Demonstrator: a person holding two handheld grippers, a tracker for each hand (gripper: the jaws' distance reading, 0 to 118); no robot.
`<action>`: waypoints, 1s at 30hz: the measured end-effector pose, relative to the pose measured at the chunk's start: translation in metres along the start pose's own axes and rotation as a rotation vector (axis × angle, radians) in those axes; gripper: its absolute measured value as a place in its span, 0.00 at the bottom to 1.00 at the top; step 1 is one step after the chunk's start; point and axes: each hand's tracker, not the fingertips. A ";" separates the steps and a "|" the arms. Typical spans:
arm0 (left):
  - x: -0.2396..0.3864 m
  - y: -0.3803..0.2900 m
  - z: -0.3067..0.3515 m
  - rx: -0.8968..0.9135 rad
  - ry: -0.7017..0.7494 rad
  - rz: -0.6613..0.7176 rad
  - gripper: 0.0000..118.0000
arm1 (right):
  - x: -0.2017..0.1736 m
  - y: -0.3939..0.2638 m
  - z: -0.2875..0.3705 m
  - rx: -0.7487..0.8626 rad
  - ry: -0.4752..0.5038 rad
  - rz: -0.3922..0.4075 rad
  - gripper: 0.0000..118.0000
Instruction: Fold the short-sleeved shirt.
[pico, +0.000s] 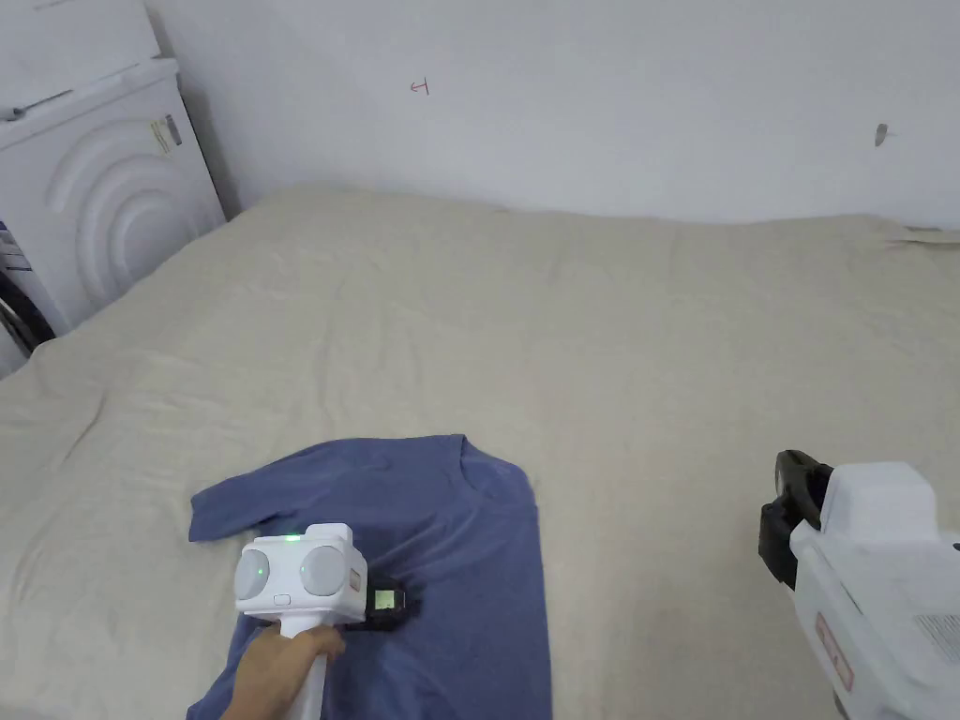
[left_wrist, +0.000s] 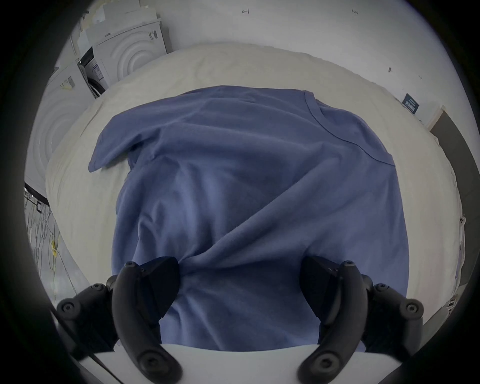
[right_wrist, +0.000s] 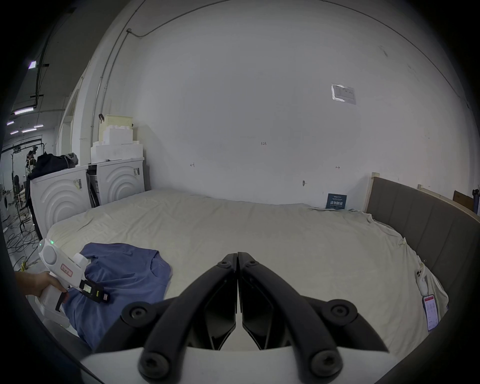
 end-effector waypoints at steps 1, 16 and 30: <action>0.001 -0.002 0.001 0.009 0.008 -0.011 0.85 | 0.001 0.000 0.000 -0.003 -0.003 -0.001 0.00; -0.002 -0.006 0.045 0.113 -0.100 0.017 0.00 | 0.035 -0.006 0.010 0.010 -0.027 -0.022 0.00; 0.034 0.045 0.142 0.384 -0.311 -0.018 0.00 | 0.081 0.002 0.048 0.063 -0.105 -0.041 0.00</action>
